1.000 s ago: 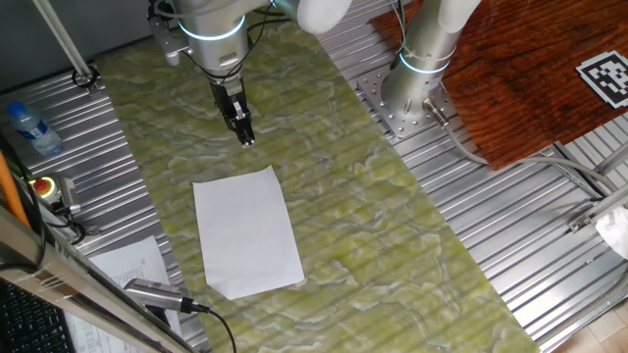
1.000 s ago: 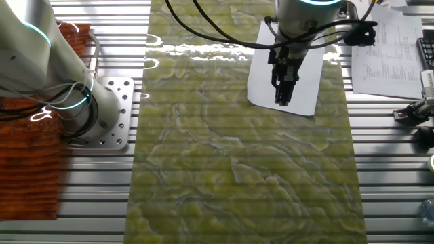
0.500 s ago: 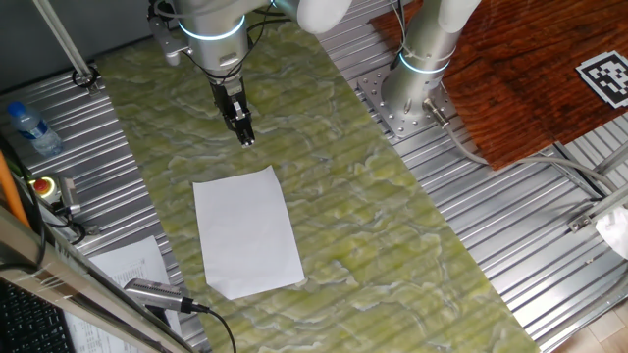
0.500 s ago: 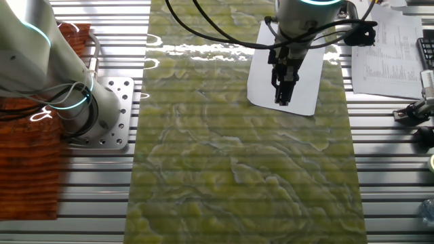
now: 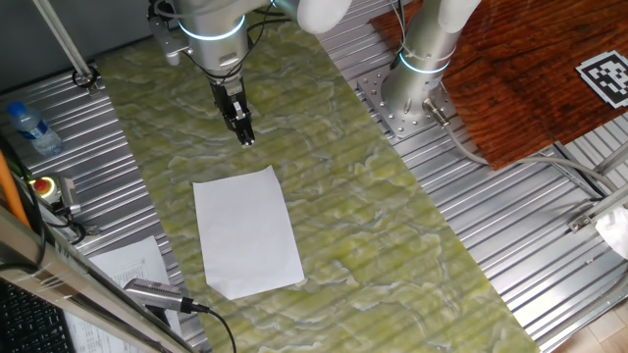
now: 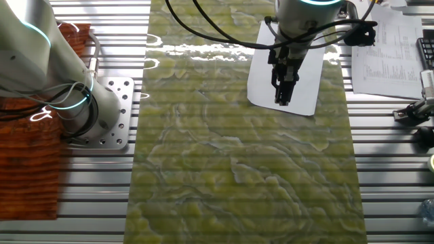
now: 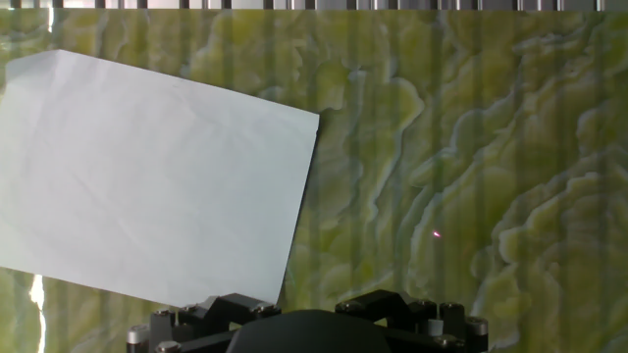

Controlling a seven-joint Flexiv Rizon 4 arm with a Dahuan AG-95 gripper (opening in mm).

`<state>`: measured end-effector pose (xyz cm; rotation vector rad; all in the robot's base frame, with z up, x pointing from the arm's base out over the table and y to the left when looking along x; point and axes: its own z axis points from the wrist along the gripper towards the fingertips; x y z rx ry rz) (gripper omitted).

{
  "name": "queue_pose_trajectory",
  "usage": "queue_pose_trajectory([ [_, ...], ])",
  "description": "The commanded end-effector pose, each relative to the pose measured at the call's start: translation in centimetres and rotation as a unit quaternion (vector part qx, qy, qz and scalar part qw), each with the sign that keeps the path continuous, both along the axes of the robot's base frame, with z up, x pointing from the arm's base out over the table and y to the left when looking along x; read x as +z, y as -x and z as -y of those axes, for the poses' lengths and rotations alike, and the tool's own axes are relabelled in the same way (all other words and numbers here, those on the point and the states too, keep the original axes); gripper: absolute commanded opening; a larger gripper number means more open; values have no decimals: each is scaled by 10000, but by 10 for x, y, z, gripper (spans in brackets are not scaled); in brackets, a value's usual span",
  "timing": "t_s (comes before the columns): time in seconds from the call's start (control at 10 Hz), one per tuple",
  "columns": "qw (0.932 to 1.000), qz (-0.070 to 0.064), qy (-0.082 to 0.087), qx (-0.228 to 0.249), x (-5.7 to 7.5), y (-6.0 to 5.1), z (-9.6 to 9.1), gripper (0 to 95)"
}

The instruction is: Flip over and spread out the paper that is laid flat on the table

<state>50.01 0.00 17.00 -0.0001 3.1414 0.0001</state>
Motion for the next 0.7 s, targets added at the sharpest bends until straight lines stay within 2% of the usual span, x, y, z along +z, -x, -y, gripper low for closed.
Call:
queue_pose_trajectory([
  [0.1, 9920, -250, -43, 1234, 0, 0, 0, 0],
  [0.7, 9920, -253, -25, 1237, -2, 0, -5, 0],
])
